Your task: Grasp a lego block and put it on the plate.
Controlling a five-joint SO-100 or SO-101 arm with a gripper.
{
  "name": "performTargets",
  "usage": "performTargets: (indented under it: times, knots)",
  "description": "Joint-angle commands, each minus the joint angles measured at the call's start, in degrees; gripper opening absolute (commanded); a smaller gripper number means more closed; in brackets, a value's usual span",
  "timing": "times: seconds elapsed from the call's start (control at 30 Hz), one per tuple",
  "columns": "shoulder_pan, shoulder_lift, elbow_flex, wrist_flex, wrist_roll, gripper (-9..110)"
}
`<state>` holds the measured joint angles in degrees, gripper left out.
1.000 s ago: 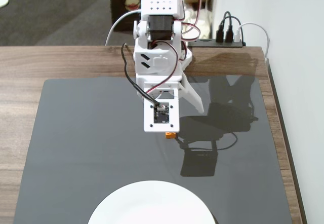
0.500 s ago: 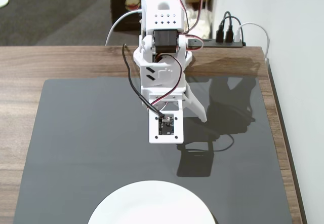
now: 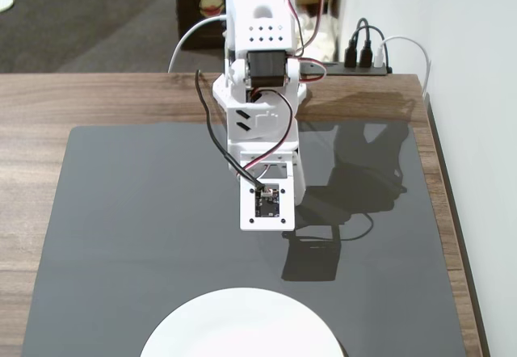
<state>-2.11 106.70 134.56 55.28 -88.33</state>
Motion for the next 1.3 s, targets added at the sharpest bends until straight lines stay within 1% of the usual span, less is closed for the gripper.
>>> performTargets:
  times: [0.0, 0.07, 0.13, 0.2, 0.57, 0.73, 1.17, 1.27]
  knots:
    - [-0.1, 0.2, 0.2, -0.7, 0.6, 10]
    - [-0.1, 0.1, 0.2, -1.0, 0.9, 6]
    - [-0.1, 0.1, 0.2, -1.1, 1.0, 6]
    - [-0.1, 0.1, 0.2, -1.2, 1.2, 4]
    - [-0.2, 1.5, -0.9, 0.0, 1.6, 4]
    - [0.0, 4.1, -6.8, 6.9, 1.6, 4]
    - [0.4, 7.8, -32.4, 28.0, 1.3, 4]
    - [0.5, 7.6, -36.5, 30.6, 1.1, 4]
